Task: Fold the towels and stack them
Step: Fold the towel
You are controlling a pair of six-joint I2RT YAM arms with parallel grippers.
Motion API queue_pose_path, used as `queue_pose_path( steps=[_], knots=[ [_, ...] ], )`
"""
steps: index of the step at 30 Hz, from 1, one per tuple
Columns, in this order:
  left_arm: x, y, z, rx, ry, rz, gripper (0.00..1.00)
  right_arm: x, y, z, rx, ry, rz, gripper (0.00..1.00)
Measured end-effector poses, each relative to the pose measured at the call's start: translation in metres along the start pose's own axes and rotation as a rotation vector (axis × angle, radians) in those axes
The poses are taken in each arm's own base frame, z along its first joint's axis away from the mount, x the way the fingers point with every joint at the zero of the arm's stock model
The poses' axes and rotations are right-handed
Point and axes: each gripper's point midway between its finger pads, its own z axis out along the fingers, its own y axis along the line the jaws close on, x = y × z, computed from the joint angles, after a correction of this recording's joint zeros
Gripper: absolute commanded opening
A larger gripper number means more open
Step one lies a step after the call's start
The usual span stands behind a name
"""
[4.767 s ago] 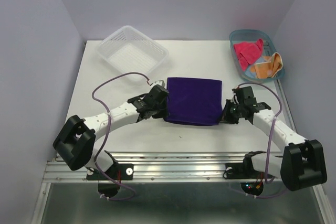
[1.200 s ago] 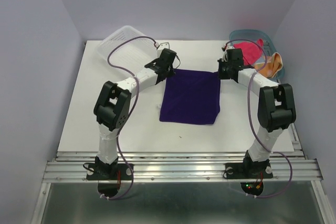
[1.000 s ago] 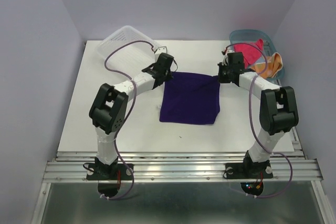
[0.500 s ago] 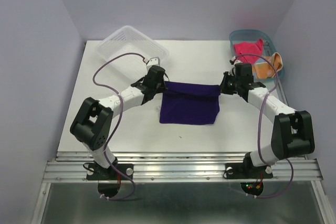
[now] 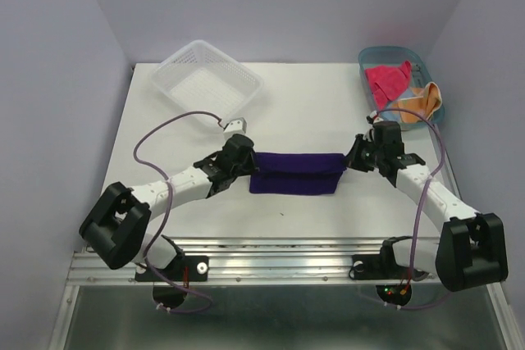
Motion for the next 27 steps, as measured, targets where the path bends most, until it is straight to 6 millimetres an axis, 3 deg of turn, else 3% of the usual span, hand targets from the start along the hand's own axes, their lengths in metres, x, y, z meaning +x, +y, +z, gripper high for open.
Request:
queue_pose_path(
  steps=[9,10,11,13,14,15,17,18,19,21,22,27],
  knots=[
    [0.005,0.003,-0.018,0.023,-0.019,-0.059,0.0,0.031,-0.006,-0.003,-0.011,0.066,0.031,0.07],
    [0.007,0.004,-0.017,0.023,-0.013,-0.059,0.0,0.034,-0.006,-0.004,-0.016,0.069,0.032,0.09],
    [0.012,0.005,-0.017,0.022,0.0,-0.062,0.03,0.041,-0.007,-0.004,-0.023,0.079,0.038,0.19],
    [0.019,0.005,-0.016,0.025,0.024,-0.065,0.14,0.053,-0.008,-0.004,-0.028,0.105,0.056,0.33],
    [0.023,0.005,-0.016,0.023,0.036,-0.069,0.19,0.058,-0.009,-0.004,-0.031,0.118,0.061,0.47],
    [0.03,0.007,-0.016,0.015,0.059,-0.071,0.35,0.067,-0.012,-0.003,-0.03,0.141,0.077,0.58],
    [0.04,0.011,-0.017,-0.002,0.088,-0.072,0.48,0.08,-0.014,-0.004,-0.028,0.173,0.102,0.67],
    [0.046,0.014,-0.019,-0.011,0.102,-0.075,0.58,0.086,-0.015,-0.006,-0.03,0.187,0.111,0.91],
    [0.052,0.016,-0.021,-0.017,0.118,-0.077,0.61,0.089,-0.014,-0.008,-0.033,0.194,0.115,1.0],
    [0.06,0.021,-0.028,-0.03,0.14,-0.074,0.74,0.089,-0.011,-0.016,-0.046,0.18,0.122,1.0],
    [0.063,0.023,-0.033,-0.031,0.148,-0.072,0.95,0.087,-0.008,-0.02,-0.056,0.166,0.126,1.0],
    [0.043,0.013,-0.056,0.035,0.093,-0.095,0.99,0.069,0.006,-0.035,-0.109,0.073,0.109,1.0]
  ],
)
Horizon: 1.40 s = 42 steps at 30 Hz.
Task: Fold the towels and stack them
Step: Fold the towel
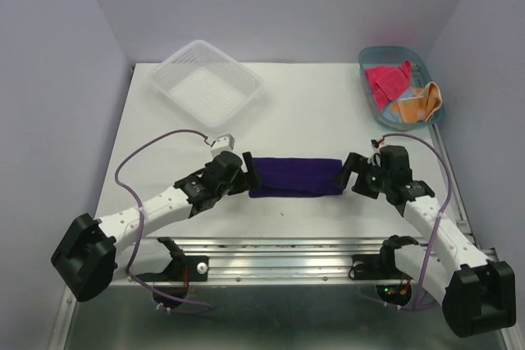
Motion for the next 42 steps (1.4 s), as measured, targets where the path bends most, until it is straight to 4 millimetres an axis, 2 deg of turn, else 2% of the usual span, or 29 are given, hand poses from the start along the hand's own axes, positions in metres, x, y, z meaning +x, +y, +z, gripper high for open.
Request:
queue_pose_path(
  steps=[4,8,11,15,18,23,27,30,33,38,42],
  knots=[
    [-0.005,0.0,-0.003,-0.001,-0.022,-0.001,0.99,-0.007,0.003,0.0,0.006,-0.01,0.005,1.0],
    [-0.013,-0.005,0.005,-0.031,-0.024,0.019,0.99,-0.021,0.014,0.008,-0.031,-0.004,0.001,1.0],
    [-0.031,-0.022,0.015,-0.032,-0.045,0.035,0.99,-0.031,0.026,0.015,-0.084,0.002,-0.008,1.0],
    [-0.062,-0.059,0.034,0.01,-0.081,0.06,0.99,-0.04,0.037,0.027,-0.124,0.015,-0.022,1.0],
    [-0.068,-0.076,0.048,0.043,-0.08,0.077,0.99,-0.034,0.044,0.035,-0.149,0.048,-0.041,1.0],
    [-0.043,-0.077,0.063,0.077,0.004,0.098,0.99,-0.009,0.058,0.039,-0.184,0.12,-0.085,1.0],
    [-0.006,-0.059,0.065,0.094,0.101,0.102,0.99,0.008,0.051,0.034,-0.178,0.144,-0.084,1.0],
    [0.027,-0.043,0.055,0.103,0.171,0.107,0.99,0.023,0.043,0.025,-0.17,0.158,-0.082,1.0],
    [0.053,-0.032,0.031,0.146,0.22,0.098,0.99,0.04,0.033,0.017,-0.146,0.191,-0.073,1.0],
    [0.059,-0.021,0.001,0.185,0.208,0.052,0.99,0.051,0.027,0.01,-0.136,0.21,-0.06,1.0],
    [0.04,-0.021,-0.01,0.182,0.127,0.022,0.99,0.043,0.032,0.001,-0.145,0.156,-0.08,1.0]
  ],
)
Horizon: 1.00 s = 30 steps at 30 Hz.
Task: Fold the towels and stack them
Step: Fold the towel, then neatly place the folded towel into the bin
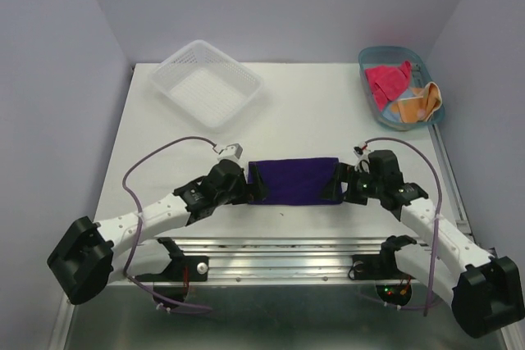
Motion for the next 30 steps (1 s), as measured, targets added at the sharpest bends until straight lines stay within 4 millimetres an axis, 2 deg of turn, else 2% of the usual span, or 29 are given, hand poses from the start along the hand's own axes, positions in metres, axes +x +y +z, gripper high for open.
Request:
queue_pose_path(
  steps=[3,6,10,14,20,26,28,29,30],
  knots=[
    [-0.015,0.008,0.0,-0.059,-0.04,-0.019,0.99,-0.006,0.0,-0.006,0.026,-0.033,-0.008,1.0],
    [-0.04,0.022,0.011,-0.145,-0.078,-0.054,0.99,-0.021,0.002,-0.014,0.055,-0.089,-0.024,1.0],
    [-0.054,0.035,0.028,-0.219,-0.072,-0.048,0.99,-0.038,0.003,-0.02,0.092,-0.151,-0.039,1.0],
    [-0.054,0.035,0.042,-0.238,-0.04,-0.004,0.92,-0.036,-0.003,-0.016,0.119,-0.133,-0.031,1.0],
    [-0.033,0.047,0.061,-0.283,0.047,0.047,0.84,-0.03,-0.013,-0.011,0.156,-0.091,-0.022,1.0],
    [-0.028,0.028,0.081,-0.283,0.076,0.123,0.59,-0.029,-0.018,-0.01,0.172,-0.084,-0.039,1.0],
    [-0.029,0.023,0.09,-0.287,0.076,0.143,0.45,-0.029,-0.018,-0.01,0.174,-0.083,-0.041,1.0],
    [-0.03,0.021,0.093,-0.29,0.075,0.146,0.33,-0.029,-0.019,-0.01,0.177,-0.084,-0.042,1.0],
    [-0.03,0.022,0.095,-0.294,0.075,0.149,0.03,-0.029,-0.019,-0.01,0.178,-0.084,-0.042,1.0]
  ],
)
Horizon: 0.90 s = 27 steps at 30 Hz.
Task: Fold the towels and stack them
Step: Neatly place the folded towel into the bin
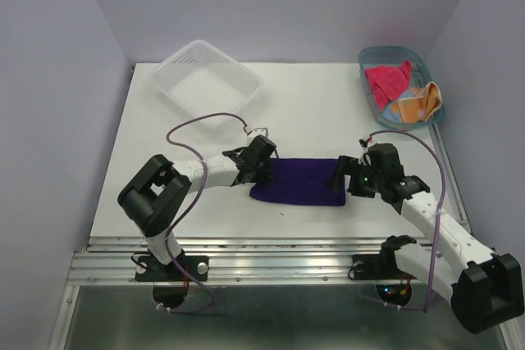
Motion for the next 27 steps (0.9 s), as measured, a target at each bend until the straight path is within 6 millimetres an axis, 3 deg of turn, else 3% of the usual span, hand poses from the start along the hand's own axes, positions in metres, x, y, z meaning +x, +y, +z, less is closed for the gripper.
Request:
queue_pose_path(
  steps=[4,9,14,18,22,27],
  knots=[
    [-0.005,-0.003,0.005,-0.025,-0.002,0.012,0.0,-0.001,-0.001,0.0,0.006,-0.004,-0.006,1.0],
    [-0.018,-0.002,0.004,-0.1,-0.041,0.153,0.0,-0.002,-0.001,-0.001,0.005,-0.014,-0.014,1.0],
    [-0.055,-0.005,-0.004,-0.169,-0.126,0.326,0.0,-0.005,0.0,-0.004,0.003,-0.031,-0.018,1.0],
    [-0.092,0.009,-0.008,-0.331,-0.215,0.469,0.0,-0.005,0.0,-0.004,0.002,-0.033,-0.019,1.0],
    [-0.106,0.033,-0.013,-0.486,-0.229,0.614,0.0,-0.005,0.001,-0.004,0.001,-0.033,-0.019,1.0],
    [-0.127,0.042,-0.023,-0.548,-0.26,0.7,0.0,-0.007,0.002,-0.006,-0.004,-0.043,-0.022,1.0]
  ],
)
